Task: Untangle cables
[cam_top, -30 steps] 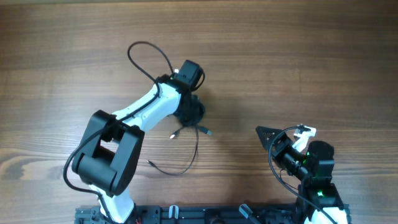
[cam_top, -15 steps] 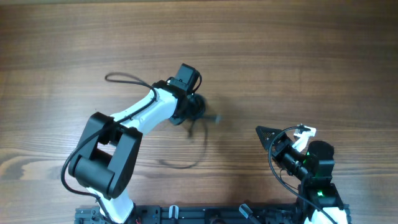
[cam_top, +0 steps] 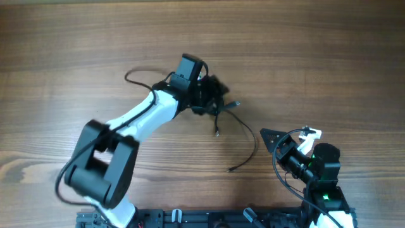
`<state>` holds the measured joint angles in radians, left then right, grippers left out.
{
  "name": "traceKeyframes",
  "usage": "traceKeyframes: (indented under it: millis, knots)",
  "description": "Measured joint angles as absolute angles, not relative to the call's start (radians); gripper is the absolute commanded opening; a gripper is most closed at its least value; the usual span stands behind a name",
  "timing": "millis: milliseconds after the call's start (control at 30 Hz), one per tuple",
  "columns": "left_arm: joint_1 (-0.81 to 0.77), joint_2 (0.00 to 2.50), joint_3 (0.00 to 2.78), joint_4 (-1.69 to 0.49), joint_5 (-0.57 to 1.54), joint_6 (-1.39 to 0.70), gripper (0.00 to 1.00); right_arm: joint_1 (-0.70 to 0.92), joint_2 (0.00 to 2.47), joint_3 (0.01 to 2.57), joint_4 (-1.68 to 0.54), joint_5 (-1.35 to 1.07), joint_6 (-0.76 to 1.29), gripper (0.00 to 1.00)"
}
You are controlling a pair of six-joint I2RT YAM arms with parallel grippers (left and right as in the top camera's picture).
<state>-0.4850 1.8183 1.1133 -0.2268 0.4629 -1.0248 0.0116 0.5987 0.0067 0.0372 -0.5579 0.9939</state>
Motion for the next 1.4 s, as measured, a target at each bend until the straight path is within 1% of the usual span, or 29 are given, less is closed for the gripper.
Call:
traceKeyframes:
  millis: [133,167,267,333,400,433,567,633,767,833,867,933,1000,1033,1100,1133,1167,1200,1300,1400]
  knots:
    - [-0.485,1.684,1.114,-0.192,0.463,-0.392,1.0,0.012,0.599,0.006,0.037,-0.557,0.973,1.0]
    - [-0.485,1.661,1.116,-0.188,0.461,-0.205,1.0,0.012,0.599,0.006,0.037,-0.557,0.966,1.0]
    - [-0.485,1.66,1.117,-0.19,0.433,0.072,1.0,0.012,0.599,0.007,0.037,-0.557,0.963,1.0]
    - [-0.485,1.673,1.117,-0.19,0.385,0.242,0.96,0.012,0.599,0.006,0.037,-0.557,0.963,1.0]
    - [-0.485,1.697,1.117,-0.19,0.345,0.351,0.93,0.012,0.599,0.006,0.037,-0.557,0.963,1.0]
    - [-0.485,1.714,1.117,-0.19,0.323,0.41,0.89,0.012,0.599,0.007,0.037,-0.557,0.963,1.0]
    - [-0.485,1.795,1.117,-0.19,0.25,0.581,0.9,0.012,0.599,0.006,0.037,-0.557,0.963,0.99]
    - [-0.485,1.836,1.117,-0.19,0.228,0.669,0.89,0.012,0.599,0.006,0.037,-0.557,0.963,1.0]
    - [-0.484,1.888,1.117,-0.14,0.213,0.727,0.9,0.012,0.599,0.006,0.037,-0.557,0.963,1.0]
    - [-0.475,1.909,1.117,-0.104,0.206,0.745,0.85,0.012,0.599,0.006,0.037,-0.557,0.963,0.99]
    - [-0.468,1.917,1.117,-0.089,0.206,0.748,0.84,0.012,0.599,0.006,0.037,-0.557,0.963,1.0]
    - [-0.455,1.933,1.117,-0.067,0.205,0.756,0.86,0.012,0.599,0.006,0.037,-0.557,0.963,1.0]
    - [-0.434,1.96,1.117,-0.062,0.205,0.76,0.95,0.012,0.599,0.006,0.037,-0.557,0.963,1.0]
    - [-0.427,1.973,1.117,-0.062,0.206,0.76,0.9,0.012,0.599,0.006,0.037,-0.557,0.963,1.0]
    - [-0.416,1.99,1.118,-0.057,0.218,0.762,0.64,0.012,0.599,0.006,0.037,-0.556,0.963,1.0]
    - [-0.416,1.994,1.118,-0.054,0.231,0.766,0.48,0.012,0.599,0.006,0.037,-0.556,0.963,1.0]
    - [-0.416,2.0,1.118,-0.052,0.243,0.767,0.27,0.012,0.599,0.007,0.037,-0.553,0.963,1.0]
    - [-0.416,2.007,1.119,-0.051,0.262,0.766,0.04,0.012,0.599,0.006,0.037,-0.549,0.963,1.0]
    - [-0.418,2.014,1.126,-0.057,0.291,0.763,0.04,0.012,0.599,0.006,0.037,-0.549,0.963,1.0]
    - [-0.418,2.012,1.135,-0.058,0.295,0.712,0.04,0.012,0.599,0.007,0.037,-0.549,0.963,1.0]
